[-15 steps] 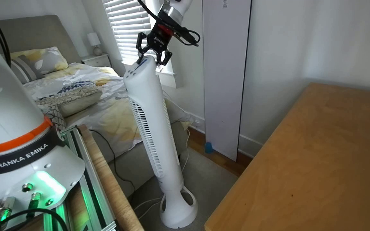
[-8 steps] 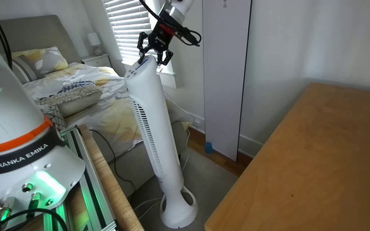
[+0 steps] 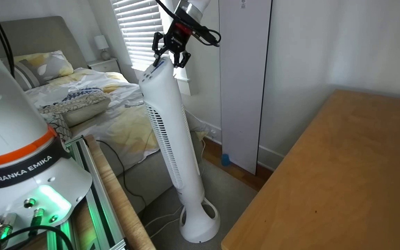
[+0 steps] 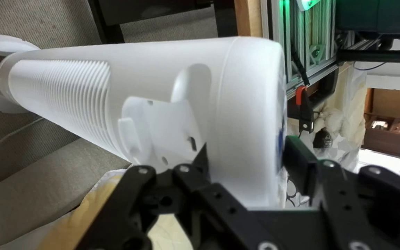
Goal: Press the button on the heater
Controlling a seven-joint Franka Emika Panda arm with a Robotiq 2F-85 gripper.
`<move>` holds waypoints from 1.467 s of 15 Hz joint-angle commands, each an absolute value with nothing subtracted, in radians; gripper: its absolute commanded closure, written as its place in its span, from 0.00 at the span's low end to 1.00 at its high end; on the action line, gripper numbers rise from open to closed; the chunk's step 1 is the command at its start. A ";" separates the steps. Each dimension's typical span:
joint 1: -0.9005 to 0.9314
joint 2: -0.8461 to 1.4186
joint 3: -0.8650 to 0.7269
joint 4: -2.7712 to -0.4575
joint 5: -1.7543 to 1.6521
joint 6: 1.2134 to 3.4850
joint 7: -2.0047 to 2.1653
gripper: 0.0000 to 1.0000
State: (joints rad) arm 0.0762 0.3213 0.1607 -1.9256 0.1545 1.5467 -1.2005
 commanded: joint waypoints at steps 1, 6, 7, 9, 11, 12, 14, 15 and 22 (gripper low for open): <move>0.056 0.252 0.159 -1.824 0.156 1.440 -1.203 0.73; 0.030 0.275 0.141 -1.645 0.175 1.339 -1.200 0.73; 0.025 0.287 0.135 -1.590 0.179 1.294 -1.197 0.73; 0.018 0.310 0.125 -1.506 0.184 1.232 -1.194 0.73; 0.013 0.332 0.116 -1.450 0.186 1.199 -1.192 0.73; 0.010 0.342 0.114 -1.433 0.187 1.194 -1.191 0.73; 0.007 0.361 0.111 -1.412 0.186 1.200 -1.189 0.73; 0.006 0.369 0.111 -1.408 0.184 1.208 -1.187 0.73; 0.007 0.370 0.100 -1.450 0.189 1.352 -1.104 0.23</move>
